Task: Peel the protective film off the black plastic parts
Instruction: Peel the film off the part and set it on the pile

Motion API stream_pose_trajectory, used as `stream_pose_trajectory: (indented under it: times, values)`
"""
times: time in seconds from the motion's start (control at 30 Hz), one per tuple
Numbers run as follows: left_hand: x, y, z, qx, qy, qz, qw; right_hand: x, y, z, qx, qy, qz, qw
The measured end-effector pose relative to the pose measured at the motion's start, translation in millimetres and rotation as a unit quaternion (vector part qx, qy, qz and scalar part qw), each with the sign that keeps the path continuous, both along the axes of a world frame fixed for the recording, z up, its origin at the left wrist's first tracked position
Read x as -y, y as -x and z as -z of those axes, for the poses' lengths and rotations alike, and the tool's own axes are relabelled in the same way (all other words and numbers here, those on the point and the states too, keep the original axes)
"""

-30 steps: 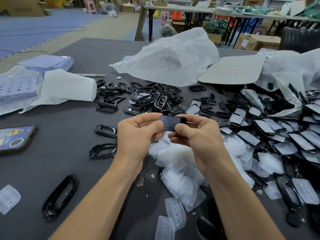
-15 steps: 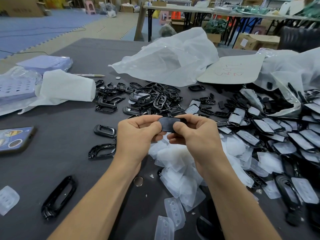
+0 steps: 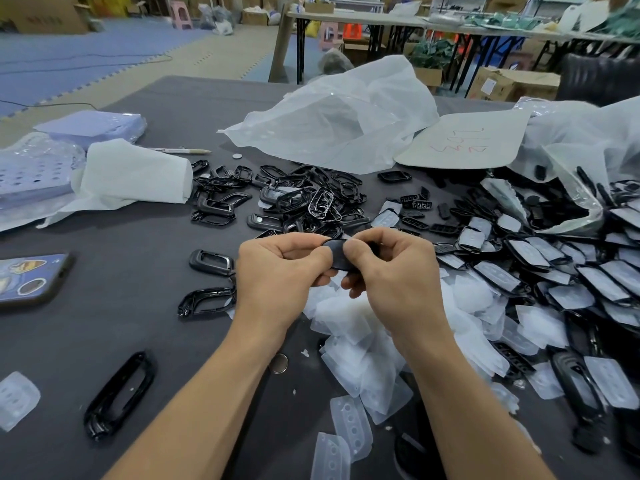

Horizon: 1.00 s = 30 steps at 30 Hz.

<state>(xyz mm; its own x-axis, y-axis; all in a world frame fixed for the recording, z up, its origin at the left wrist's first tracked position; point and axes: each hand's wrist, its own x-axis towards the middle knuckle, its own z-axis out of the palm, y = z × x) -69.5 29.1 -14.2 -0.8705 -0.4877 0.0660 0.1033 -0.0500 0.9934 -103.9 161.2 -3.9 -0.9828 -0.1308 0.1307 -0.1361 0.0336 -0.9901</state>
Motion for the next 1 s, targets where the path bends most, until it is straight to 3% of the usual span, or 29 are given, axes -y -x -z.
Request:
stream_pose_trajectory:
  times: [0.17, 0.5, 0.7, 0.8, 1.0]
  values:
    - [2.4, -1.3, 0.3, -0.006, 0.053, 0.017, 0.998, -0.5, 0.4, -0.1, -0.012, -0.014, -0.016, 1.0]
    - [3.3, 0.5, 0.6, 0.008, 0.076, -0.04, 0.996, -3.9, 3.4, -1.2, 0.041, 0.036, -0.075, 0.996]
    - [2.4, -0.9, 3.2, -0.002, 0.109, -0.032, 0.993, 0.4, 0.3, 1.0, 0.001, 0.0, -0.05, 0.999]
    - [3.2, -1.9, 2.7, -0.001, 0.119, -0.006, 0.993, -2.2, 3.8, 2.2, 0.022, 0.02, -0.037, 0.999]
    - [4.7, 1.8, 5.6, 0.017, 0.051, 0.003, 0.999, -5.8, 6.0, -0.6, 0.071, 0.068, -0.038, 0.994]
